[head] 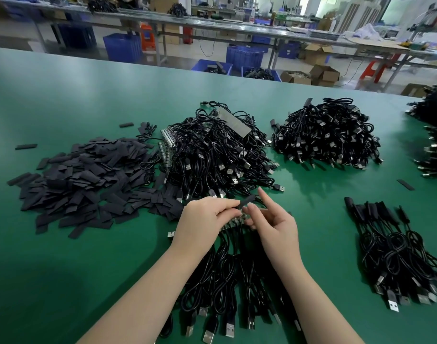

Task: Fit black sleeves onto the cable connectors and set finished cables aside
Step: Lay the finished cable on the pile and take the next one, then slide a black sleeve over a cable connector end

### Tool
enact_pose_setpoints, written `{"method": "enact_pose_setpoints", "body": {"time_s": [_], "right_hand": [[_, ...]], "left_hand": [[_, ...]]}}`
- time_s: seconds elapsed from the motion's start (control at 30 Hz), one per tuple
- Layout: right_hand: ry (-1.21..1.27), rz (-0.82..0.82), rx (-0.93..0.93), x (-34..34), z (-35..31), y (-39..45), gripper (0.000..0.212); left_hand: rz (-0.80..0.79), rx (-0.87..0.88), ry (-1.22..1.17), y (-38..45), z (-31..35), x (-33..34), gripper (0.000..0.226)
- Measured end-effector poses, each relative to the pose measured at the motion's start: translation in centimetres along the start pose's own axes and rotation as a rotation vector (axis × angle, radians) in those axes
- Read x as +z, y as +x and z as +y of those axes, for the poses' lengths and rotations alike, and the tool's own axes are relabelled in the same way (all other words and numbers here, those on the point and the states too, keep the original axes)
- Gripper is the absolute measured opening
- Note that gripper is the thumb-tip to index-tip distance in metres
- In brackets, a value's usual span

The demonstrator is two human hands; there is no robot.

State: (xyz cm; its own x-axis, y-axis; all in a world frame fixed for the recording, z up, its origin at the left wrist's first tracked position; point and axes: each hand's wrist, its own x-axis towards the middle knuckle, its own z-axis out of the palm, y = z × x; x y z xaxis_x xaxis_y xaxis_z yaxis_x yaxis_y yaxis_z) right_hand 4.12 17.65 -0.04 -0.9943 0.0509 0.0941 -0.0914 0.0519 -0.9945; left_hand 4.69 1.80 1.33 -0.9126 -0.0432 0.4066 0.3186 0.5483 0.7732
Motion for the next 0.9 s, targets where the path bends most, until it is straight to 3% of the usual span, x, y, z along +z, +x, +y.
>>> {"method": "enact_pose_setpoints", "body": {"time_s": [0.1, 0.2, 0.3, 0.4, 0.47, 0.6, 0.8, 0.9], "right_hand": [[-0.010, -0.034, -0.014, 0.2, -0.3, 0.0, 0.012], [-0.111, -0.069, -0.044, 0.2, -0.3, 0.1, 0.026], [-0.037, -0.042, -0.004, -0.1, -0.3, 0.2, 0.029], [0.115, 0.011, 0.069, -0.6, 0.0, 0.5, 0.027], [0.137, 0.000, 0.077, -0.6, 0.0, 0.4, 0.022], [-0.045, -0.078, -0.013, 0.1, -0.1, 0.1, 0.014], [0.197, -0.029, 0.059, -0.3, -0.8, 0.2, 0.014], [0.196, -0.010, 0.030, -0.1, -1.5, 0.2, 0.019]], "left_hand": [[-0.020, 0.008, 0.022, -0.1, 0.1, 0.2, 0.022], [-0.063, 0.018, 0.059, -0.3, 0.3, 0.2, 0.031], [-0.049, 0.044, 0.142, -0.3, 0.3, 0.1, 0.037], [-0.054, 0.041, 0.265, -0.2, 0.2, -0.1, 0.025], [-0.058, 0.008, 0.257, -0.2, 0.2, -0.2, 0.018], [-0.040, 0.018, 0.144, -0.3, 0.0, -0.1, 0.019], [-0.039, 0.115, 0.089, -0.1, 0.3, 0.2, 0.021], [0.011, 0.182, 0.123, -0.1, 0.6, 0.2, 0.022]]}}
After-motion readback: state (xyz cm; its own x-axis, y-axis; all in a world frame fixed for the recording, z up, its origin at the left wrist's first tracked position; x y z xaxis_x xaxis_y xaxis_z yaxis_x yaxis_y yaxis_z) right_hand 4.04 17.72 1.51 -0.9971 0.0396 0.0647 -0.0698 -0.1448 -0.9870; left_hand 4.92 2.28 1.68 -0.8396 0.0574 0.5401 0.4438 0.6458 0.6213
